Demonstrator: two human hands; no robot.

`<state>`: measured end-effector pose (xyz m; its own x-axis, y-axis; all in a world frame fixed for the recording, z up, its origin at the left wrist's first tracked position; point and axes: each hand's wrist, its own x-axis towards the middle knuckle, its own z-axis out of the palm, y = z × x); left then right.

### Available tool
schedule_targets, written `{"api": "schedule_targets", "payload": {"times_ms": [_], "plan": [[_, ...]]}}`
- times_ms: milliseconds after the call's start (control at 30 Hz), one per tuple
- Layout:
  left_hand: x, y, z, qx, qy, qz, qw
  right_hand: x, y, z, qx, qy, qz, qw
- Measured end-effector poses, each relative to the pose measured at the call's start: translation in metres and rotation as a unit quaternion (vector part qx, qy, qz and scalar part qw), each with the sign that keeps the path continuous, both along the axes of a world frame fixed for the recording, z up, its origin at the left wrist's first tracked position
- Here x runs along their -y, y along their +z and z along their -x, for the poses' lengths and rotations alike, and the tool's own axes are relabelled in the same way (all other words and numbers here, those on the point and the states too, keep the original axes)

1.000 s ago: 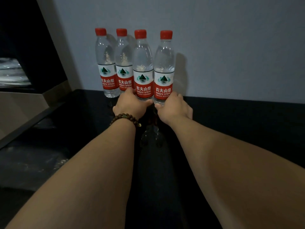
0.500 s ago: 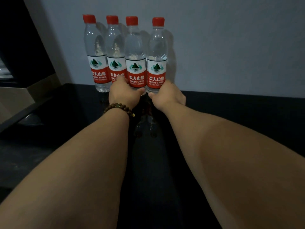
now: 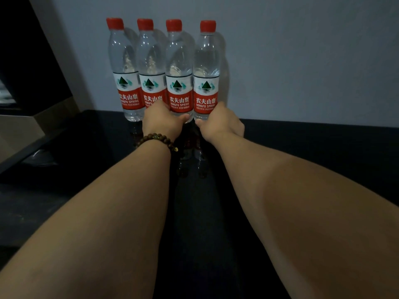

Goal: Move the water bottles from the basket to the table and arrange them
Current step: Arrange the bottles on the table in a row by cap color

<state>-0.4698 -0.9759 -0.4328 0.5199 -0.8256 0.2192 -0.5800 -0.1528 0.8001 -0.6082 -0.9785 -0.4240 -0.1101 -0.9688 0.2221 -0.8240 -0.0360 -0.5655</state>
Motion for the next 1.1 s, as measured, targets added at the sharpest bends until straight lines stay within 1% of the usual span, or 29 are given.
{"api": "schedule_targets", "payload": {"times_ms": [133, 233, 333, 367, 467, 567, 733, 833, 967, 1100], "plan": [[-0.004, 0.001, 0.0, -0.002, 0.0, 0.0, 1.0, -0.002, 0.001, 0.0, 0.013, 0.0, -0.014, 1.0], [-0.023, 0.006, 0.002, -0.008, -0.013, 0.0, 1.0, -0.018, 0.007, 0.001, 0.06, 0.001, -0.024, 0.998], [-0.06, 0.025, 0.006, -0.001, -0.046, -0.044, 0.998, -0.049, 0.024, -0.004, 0.103, -0.008, -0.072, 0.992], [-0.072, 0.035, 0.009, 0.019, -0.069, -0.073, 0.995, -0.062, 0.033, -0.004, 0.112, -0.016, -0.092, 0.989], [-0.115, 0.073, 0.016, 0.12, -0.132, -0.149, 0.973, -0.113, 0.061, -0.001, 0.126, -0.025, -0.145, 0.981], [-0.167, 0.111, 0.018, 0.179, -0.156, -0.192, 0.952, -0.168, 0.087, 0.005, 0.117, -0.023, -0.169, 0.978], [-0.262, 0.176, 0.022, 0.223, -0.152, -0.231, 0.935, -0.258, 0.145, 0.018, 0.085, 0.012, -0.177, 0.981], [-0.314, 0.215, 0.032, 0.261, -0.154, -0.226, 0.926, -0.307, 0.183, 0.029, 0.081, 0.037, -0.191, 0.978], [-0.362, 0.26, 0.05, 0.261, -0.153, -0.218, 0.928, -0.348, 0.227, 0.053, 0.05, 0.072, -0.189, 0.978], [-0.382, 0.295, 0.084, 0.276, -0.175, -0.2, 0.924, -0.372, 0.275, 0.098, 0.027, 0.056, -0.165, 0.984]]}}
